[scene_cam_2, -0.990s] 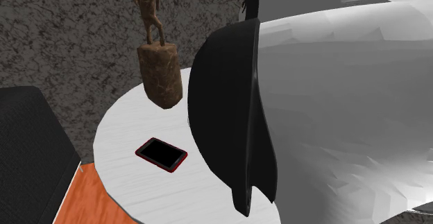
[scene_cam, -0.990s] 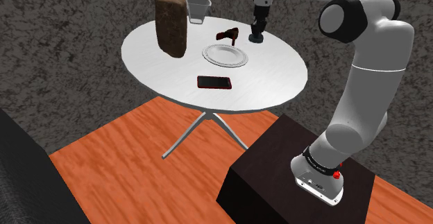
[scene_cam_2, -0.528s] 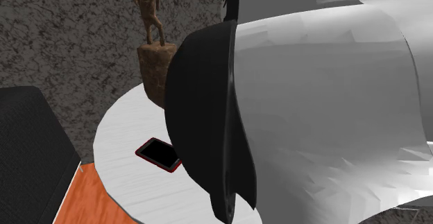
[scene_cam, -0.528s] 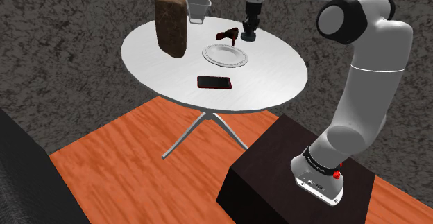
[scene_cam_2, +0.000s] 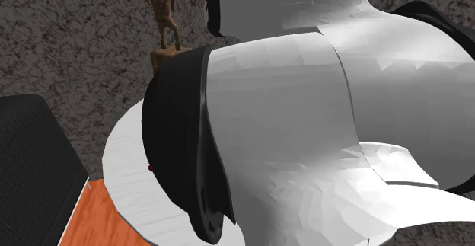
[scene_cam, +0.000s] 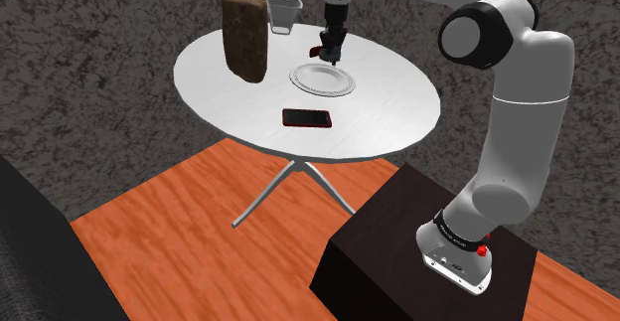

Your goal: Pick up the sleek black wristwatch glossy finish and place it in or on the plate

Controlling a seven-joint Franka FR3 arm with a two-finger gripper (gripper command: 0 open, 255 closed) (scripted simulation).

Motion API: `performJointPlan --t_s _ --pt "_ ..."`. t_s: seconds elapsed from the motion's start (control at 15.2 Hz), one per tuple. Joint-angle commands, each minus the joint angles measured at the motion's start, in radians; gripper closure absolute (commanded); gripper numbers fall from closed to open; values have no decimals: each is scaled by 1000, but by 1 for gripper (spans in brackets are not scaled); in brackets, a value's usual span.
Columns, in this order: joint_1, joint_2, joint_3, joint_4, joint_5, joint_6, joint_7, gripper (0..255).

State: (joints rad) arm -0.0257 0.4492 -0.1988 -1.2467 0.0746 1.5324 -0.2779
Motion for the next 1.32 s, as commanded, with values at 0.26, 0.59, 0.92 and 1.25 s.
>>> performJointPlan --t_s 0.26,0.59,0.92,1.25 --pt "15 11 7 -50 2 61 18 255" --pt "18 11 8 -117 3 128 17 255" --pt "19 13 8 -138 3 150 16 255" --pt "19 13 8 -138 3 150 16 255"
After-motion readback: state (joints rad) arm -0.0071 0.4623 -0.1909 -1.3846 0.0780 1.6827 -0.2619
